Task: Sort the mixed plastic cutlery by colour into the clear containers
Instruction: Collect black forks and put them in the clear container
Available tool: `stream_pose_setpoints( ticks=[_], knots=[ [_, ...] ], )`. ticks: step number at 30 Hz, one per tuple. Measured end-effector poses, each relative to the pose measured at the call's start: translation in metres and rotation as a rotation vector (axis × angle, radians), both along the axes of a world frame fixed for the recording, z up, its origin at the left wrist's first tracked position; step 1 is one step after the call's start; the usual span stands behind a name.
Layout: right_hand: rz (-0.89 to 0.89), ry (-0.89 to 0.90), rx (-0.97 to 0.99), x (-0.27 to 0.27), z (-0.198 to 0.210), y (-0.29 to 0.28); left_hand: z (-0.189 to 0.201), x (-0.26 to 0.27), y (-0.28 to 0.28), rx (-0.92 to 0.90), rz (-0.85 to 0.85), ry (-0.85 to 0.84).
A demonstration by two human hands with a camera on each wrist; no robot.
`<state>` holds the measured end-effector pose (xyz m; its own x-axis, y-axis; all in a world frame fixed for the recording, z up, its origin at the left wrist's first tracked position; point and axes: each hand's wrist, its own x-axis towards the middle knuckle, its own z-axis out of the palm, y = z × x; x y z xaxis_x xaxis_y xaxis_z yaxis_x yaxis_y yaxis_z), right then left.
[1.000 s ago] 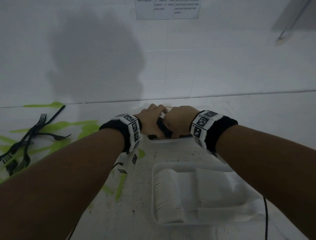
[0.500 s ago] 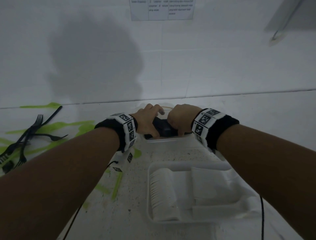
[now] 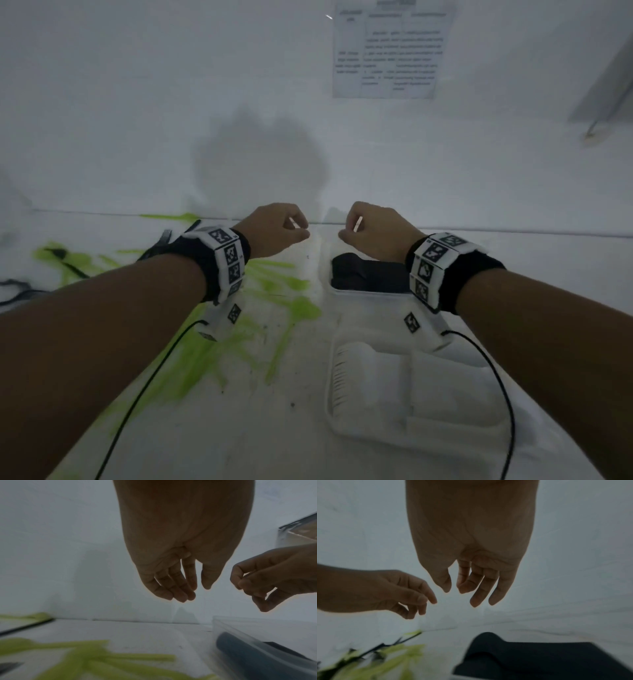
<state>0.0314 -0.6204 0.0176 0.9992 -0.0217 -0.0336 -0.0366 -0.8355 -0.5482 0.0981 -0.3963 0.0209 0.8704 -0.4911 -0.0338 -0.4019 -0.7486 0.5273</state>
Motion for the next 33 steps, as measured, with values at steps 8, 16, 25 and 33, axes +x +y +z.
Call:
stream_pose_setpoints(
  ticks=[8,16,25,33],
  knots=[
    [0.2,0.161,0.2,0.006,0.015,0.129,0.027,-0.056,0.13,0.301,0.227,0.124],
    [0.387,0.205,0.059,-0.009,0.011,0.255,0.025,-0.104,0.26,0.348,0.403,0.133],
    [0.434,0.149,-0.089,-0.016,-0.018,0.378,0.002,-0.127,0.392,0.34,0.417,0.146],
    [0.374,0.142,-0.108,-0.005,-0.051,0.466,-0.032,-0.128,0.486,0.29,0.462,0.252]
  ],
)
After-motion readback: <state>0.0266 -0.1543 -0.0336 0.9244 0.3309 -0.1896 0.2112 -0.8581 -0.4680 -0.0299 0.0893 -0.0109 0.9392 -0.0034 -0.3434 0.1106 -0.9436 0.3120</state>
